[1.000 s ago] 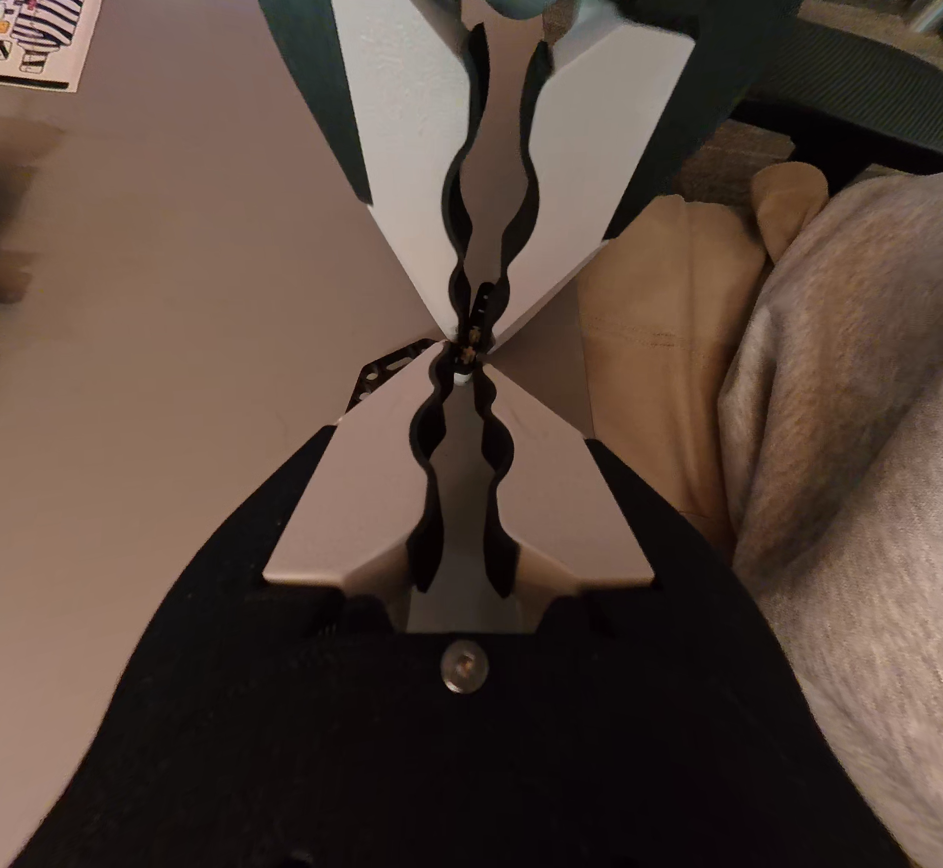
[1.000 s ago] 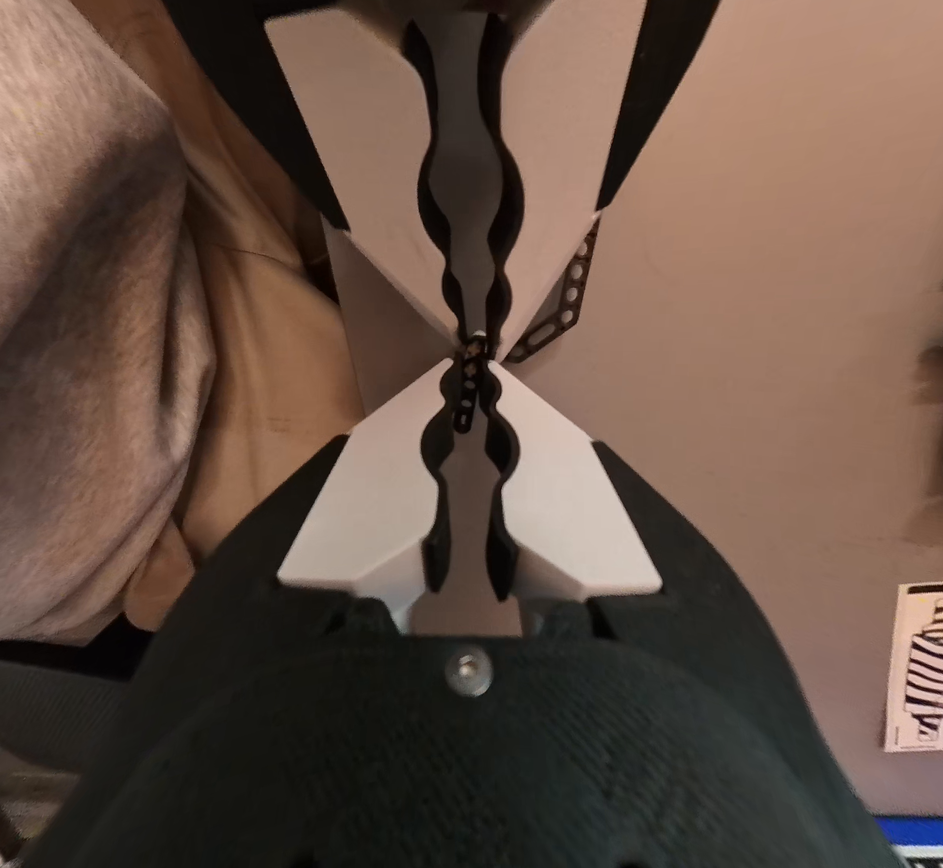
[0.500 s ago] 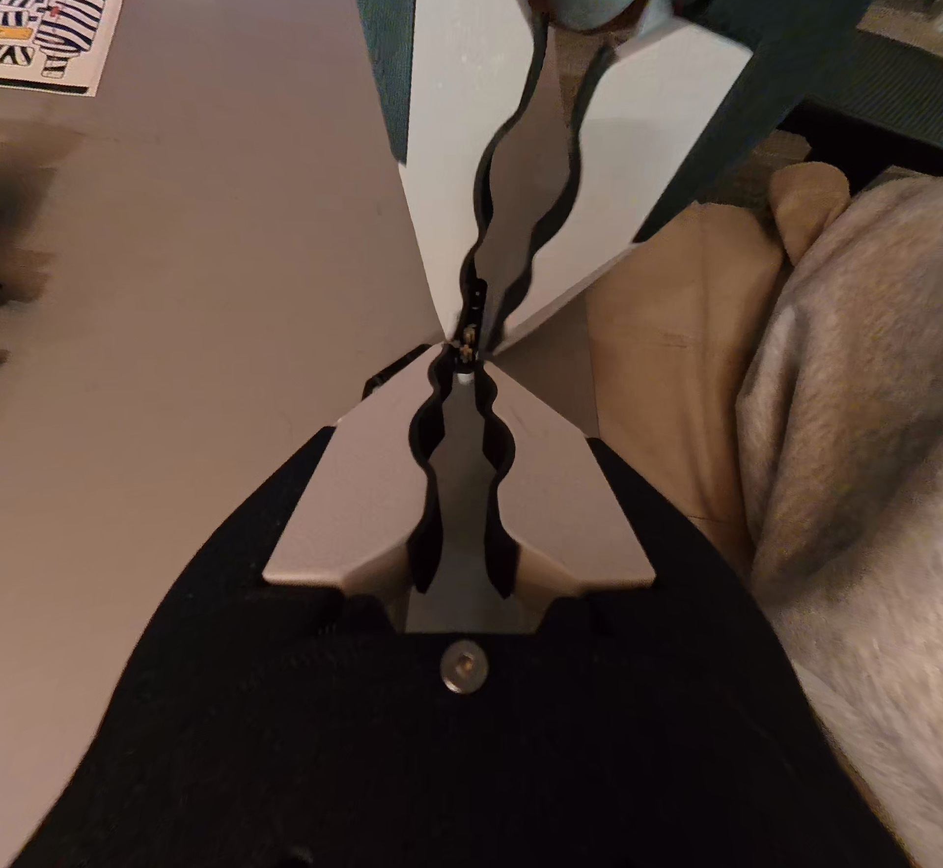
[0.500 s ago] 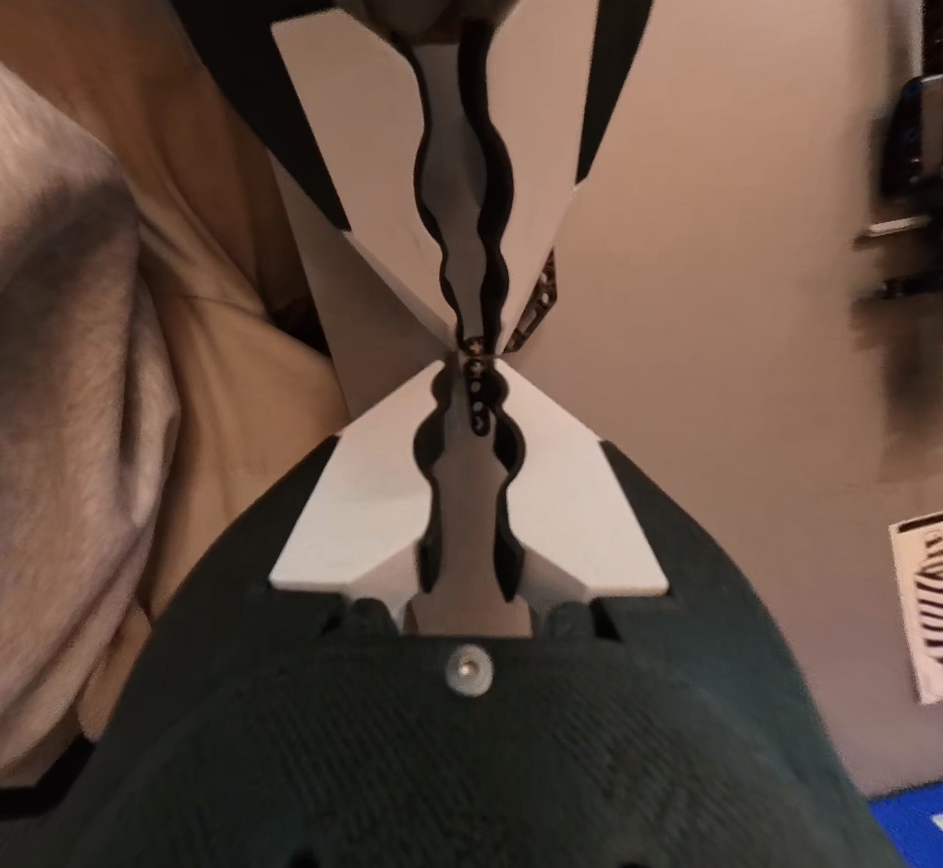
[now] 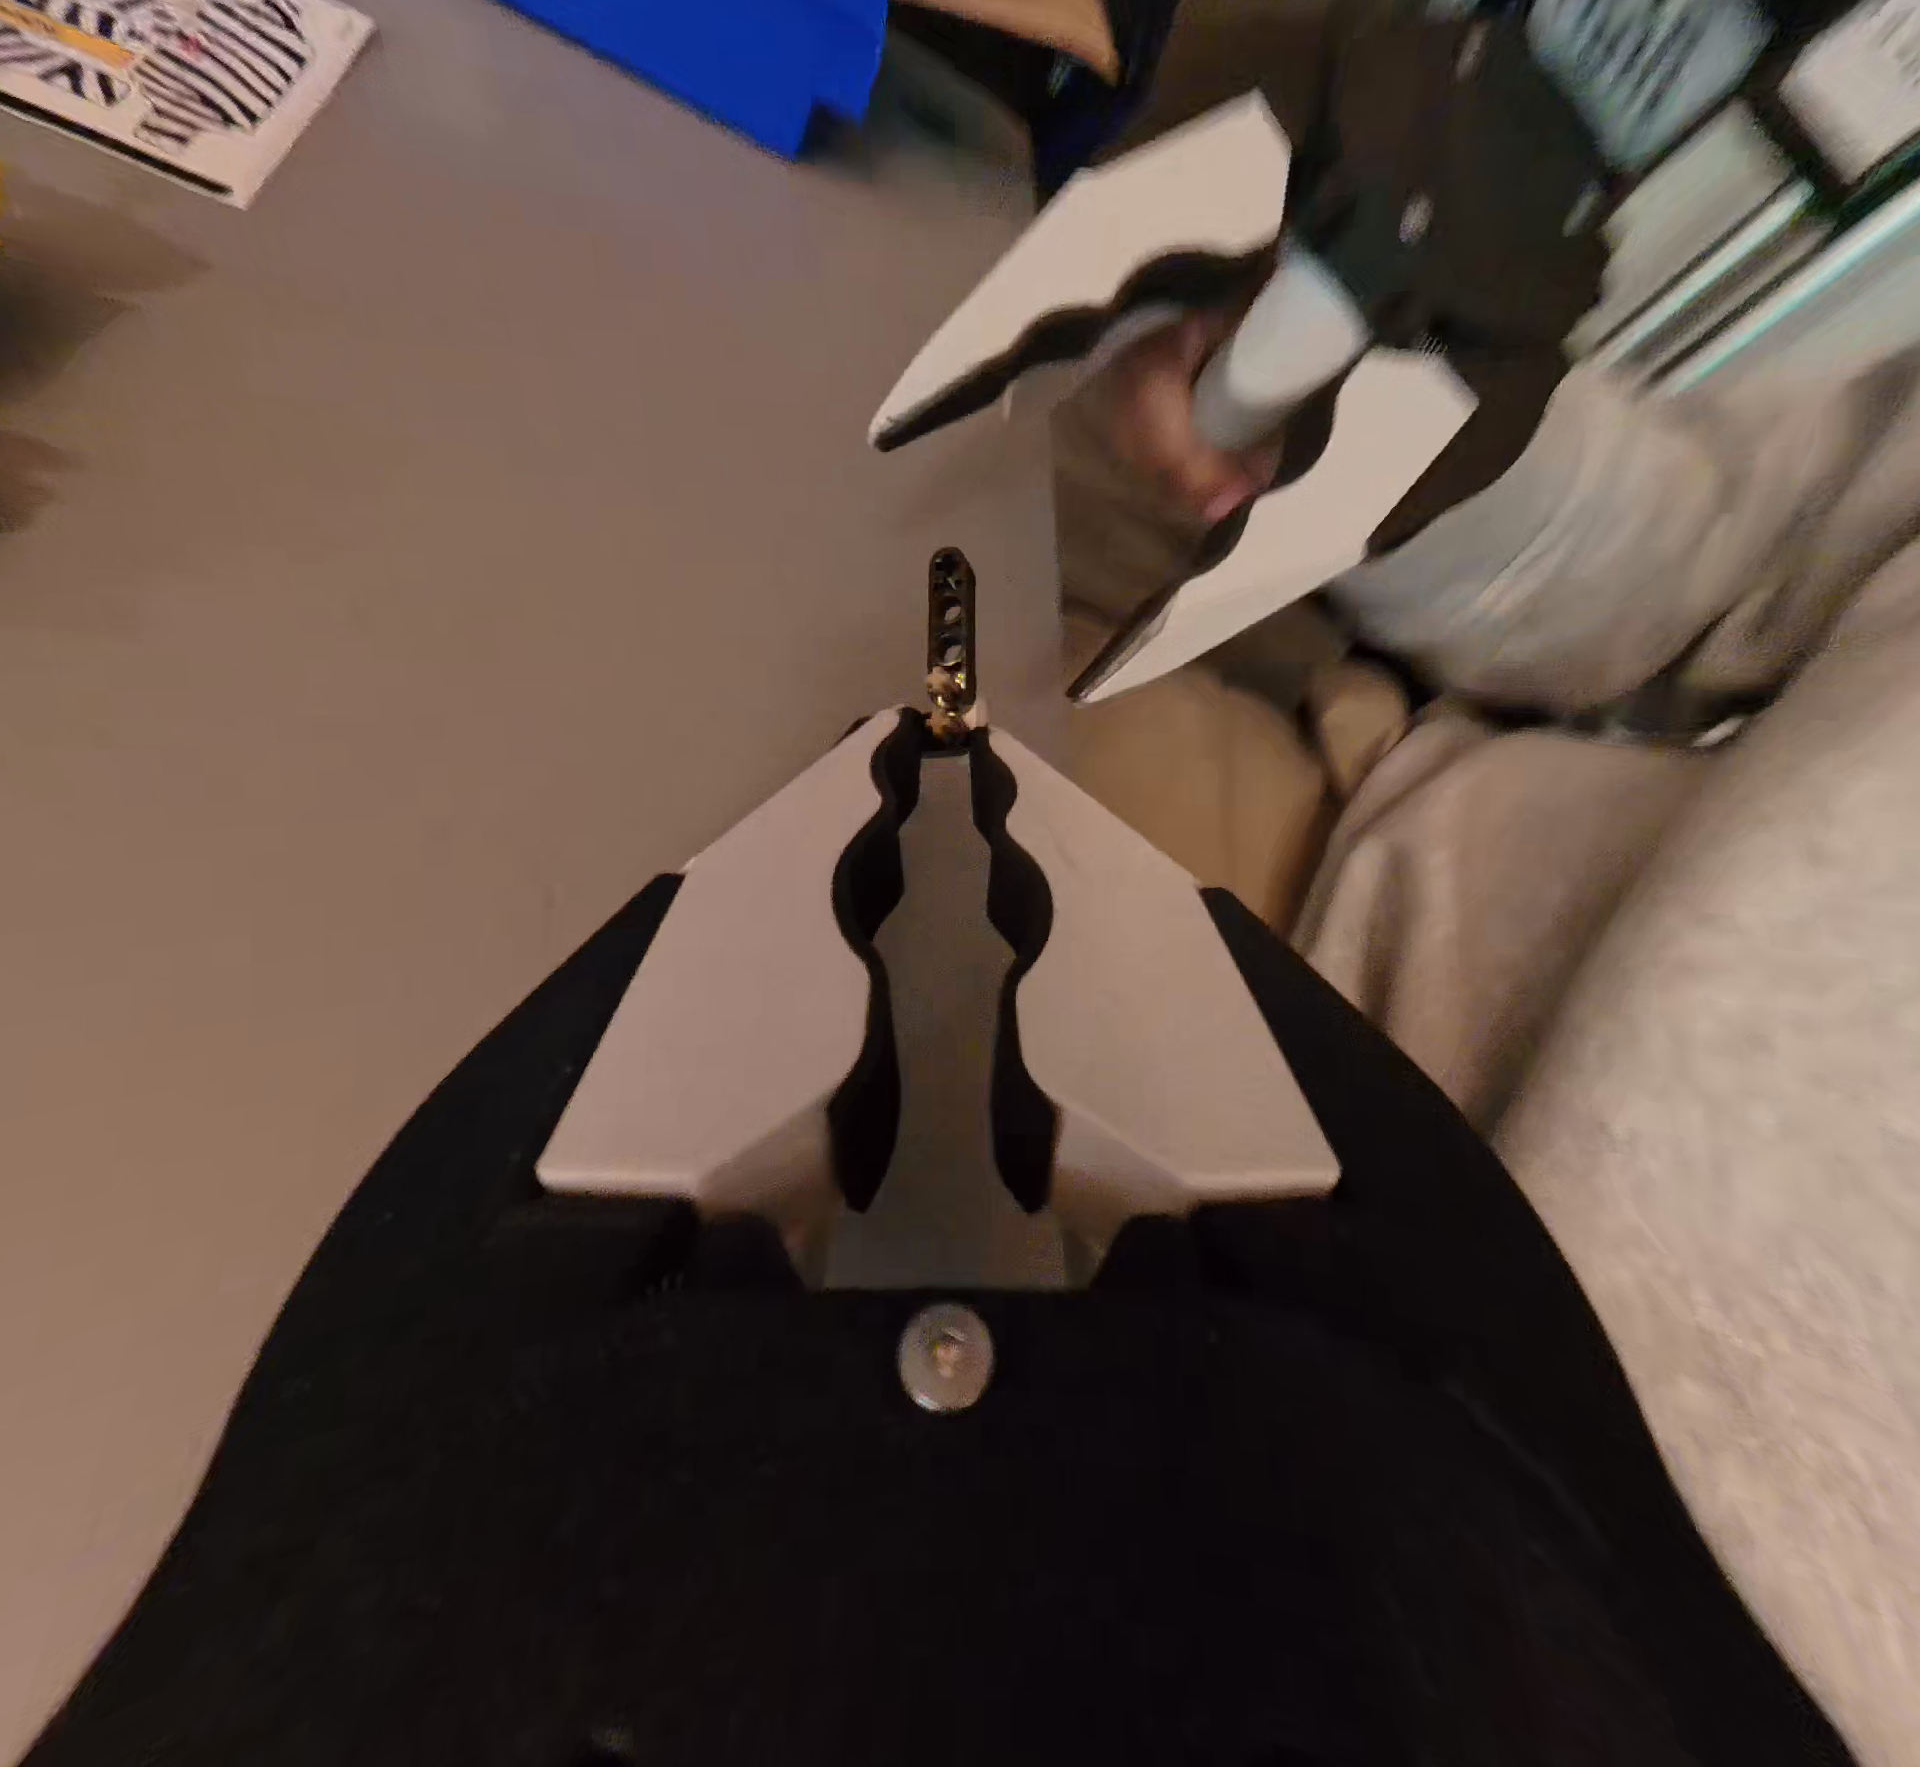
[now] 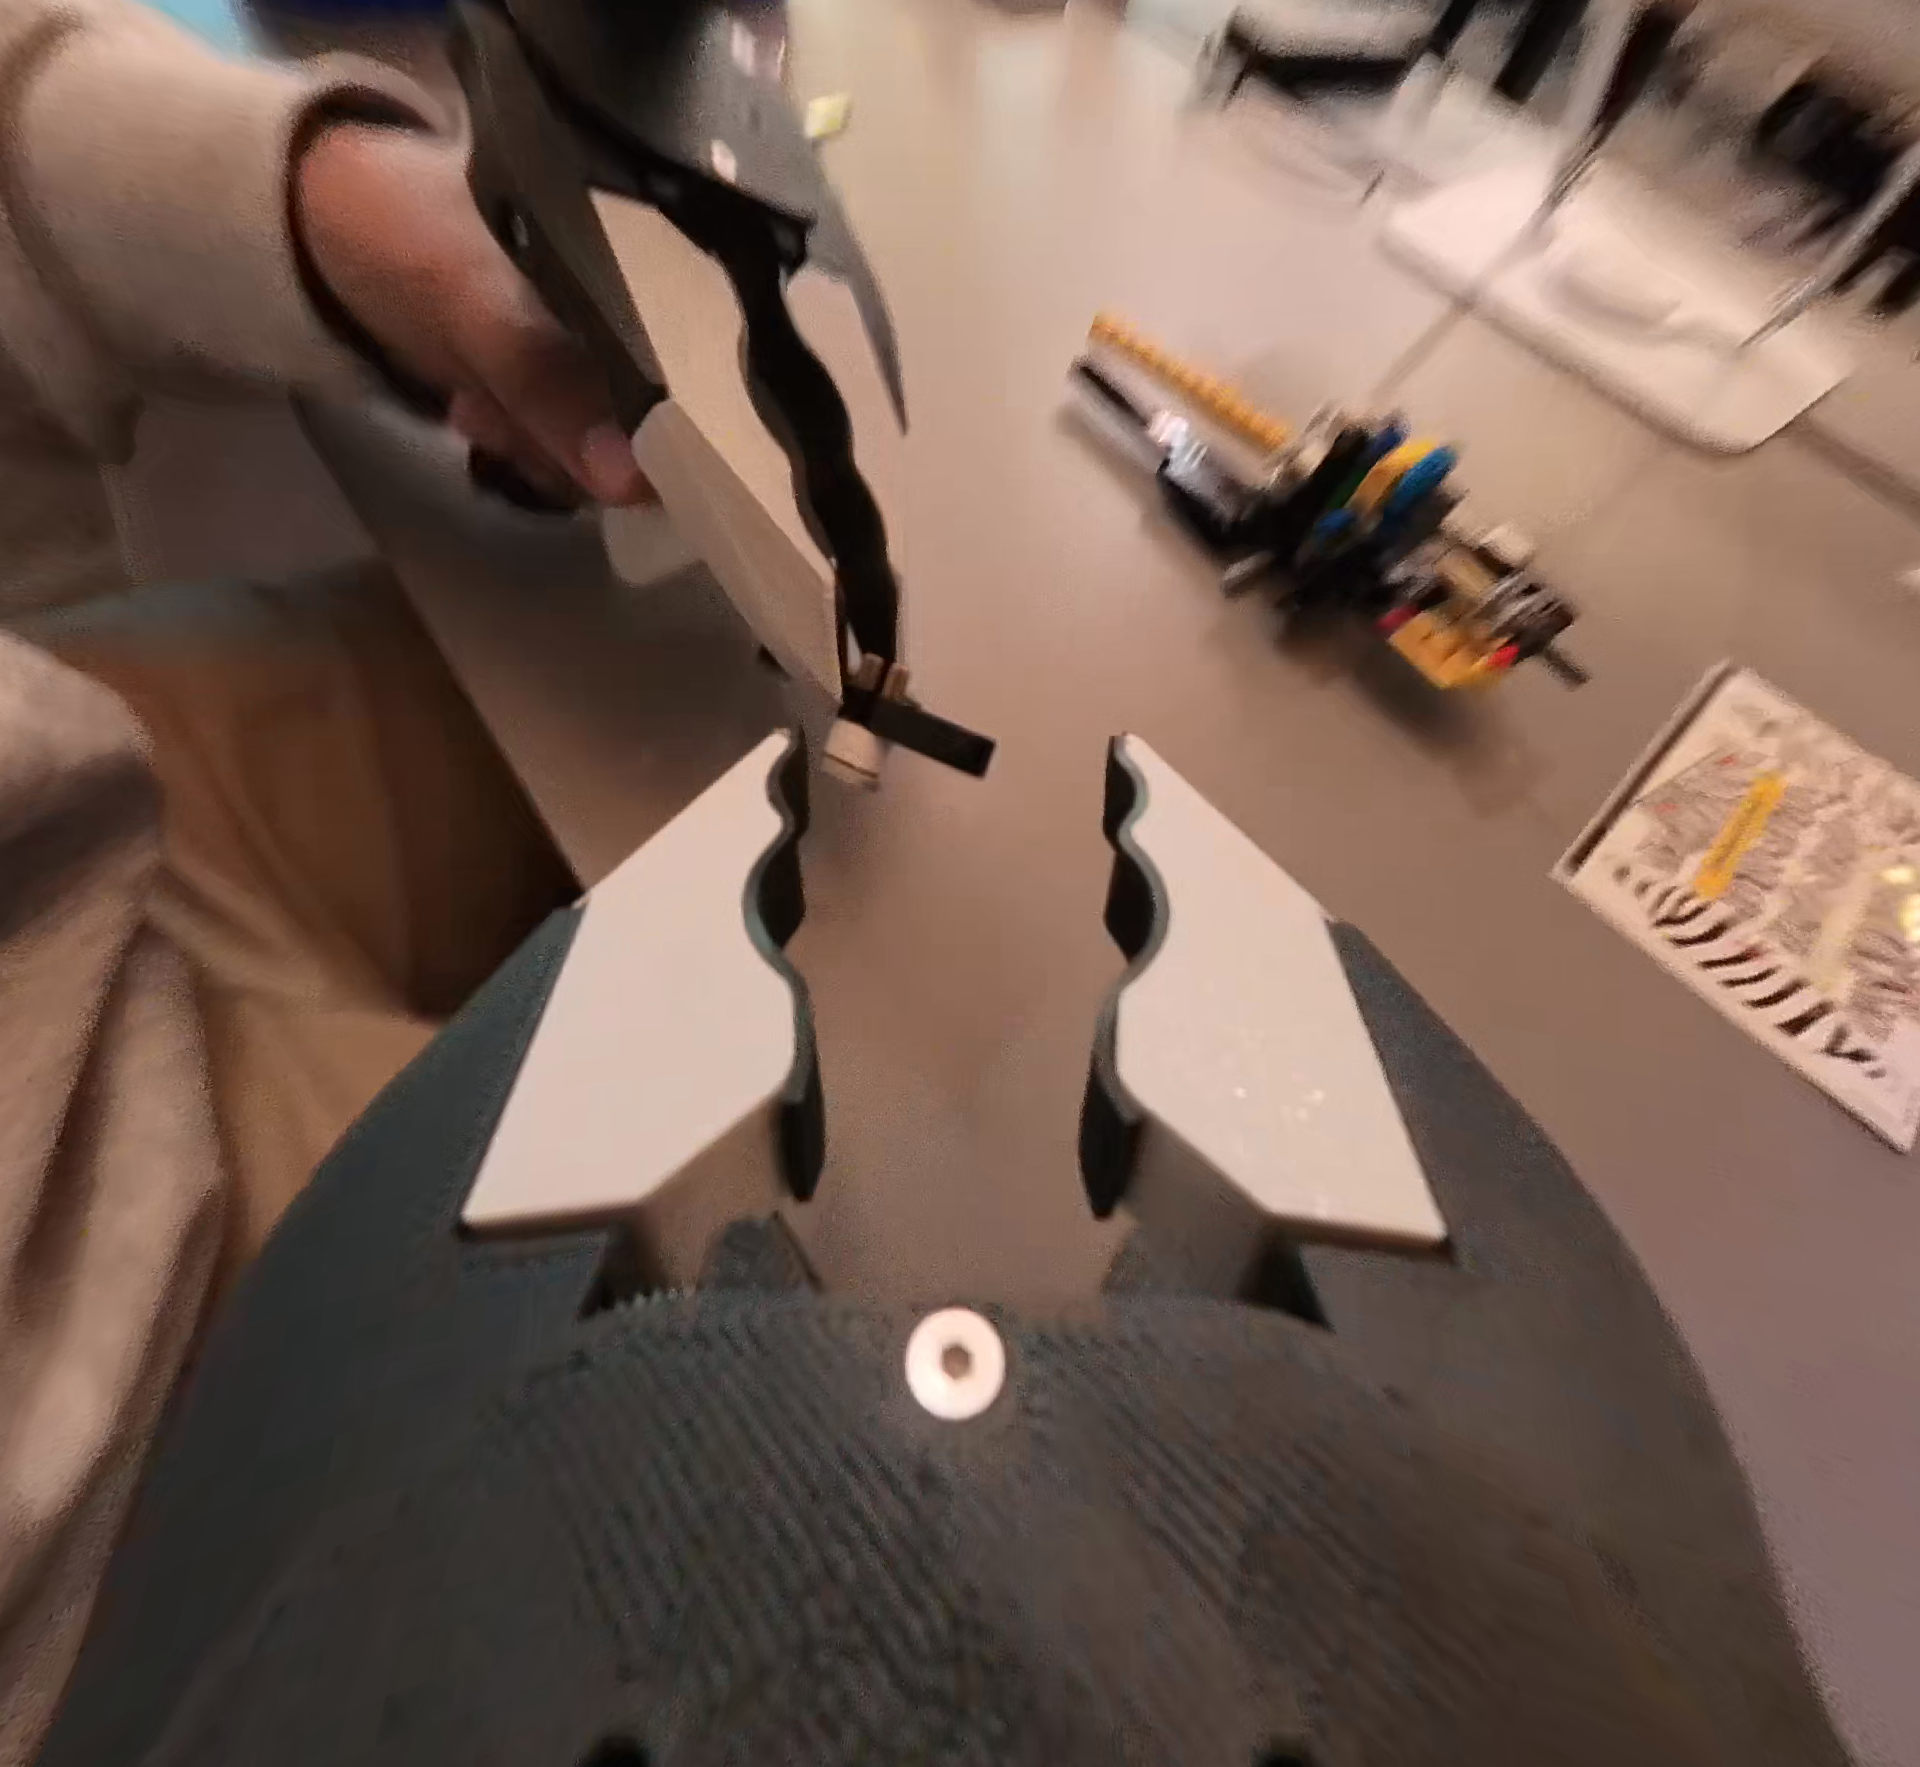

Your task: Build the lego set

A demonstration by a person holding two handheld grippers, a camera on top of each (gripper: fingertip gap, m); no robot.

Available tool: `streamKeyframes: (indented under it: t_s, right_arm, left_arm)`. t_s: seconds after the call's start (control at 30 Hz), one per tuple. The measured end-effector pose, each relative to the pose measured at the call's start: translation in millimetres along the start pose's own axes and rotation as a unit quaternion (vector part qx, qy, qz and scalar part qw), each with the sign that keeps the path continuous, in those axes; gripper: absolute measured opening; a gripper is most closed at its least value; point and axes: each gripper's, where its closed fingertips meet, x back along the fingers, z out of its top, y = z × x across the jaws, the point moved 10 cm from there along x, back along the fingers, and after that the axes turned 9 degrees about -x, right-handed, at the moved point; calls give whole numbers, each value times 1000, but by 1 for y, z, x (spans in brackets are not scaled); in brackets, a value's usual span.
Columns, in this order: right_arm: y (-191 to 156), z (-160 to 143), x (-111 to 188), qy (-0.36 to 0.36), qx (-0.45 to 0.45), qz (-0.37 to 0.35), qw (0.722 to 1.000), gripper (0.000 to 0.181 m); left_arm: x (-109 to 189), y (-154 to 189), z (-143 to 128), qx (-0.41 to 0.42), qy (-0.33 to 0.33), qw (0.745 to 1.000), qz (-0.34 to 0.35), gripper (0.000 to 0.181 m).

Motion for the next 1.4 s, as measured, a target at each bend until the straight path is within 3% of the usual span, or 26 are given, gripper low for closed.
streamKeyframes:
  t_s: [0.03,0.13,0.27,0.4,0.53,1.0,1.23,1.4]
  right_arm:
    - [-1,-2,4,51,2,-13,999,55]
    - [-2,-7,21,172,15,-28,985,45]
    - [3,0,41,193,58,-60,978,41]
    - [7,-8,34,184,9,-43,982,36]
    - [6,-9,26,186,-32,-6,982,37]
    - [8,-15,13,144,-27,-5,989,36]
    - [8,-16,11,133,-33,1,991,36]
    - [7,-18,9,122,-36,5,992,36]
  left_arm:
    - [6,-1,3,24,29,999,-12,8]
    - [26,-3,8,91,124,987,-42,7]
    - [47,-1,6,127,199,970,-57,7]
    - [55,2,4,150,242,955,-77,7]
    - [53,3,2,148,235,957,-84,7]
    - [44,-2,-8,139,194,969,-71,7]
    - [40,2,-7,60,148,987,35,7]
    - [40,4,-7,-10,118,985,128,7]
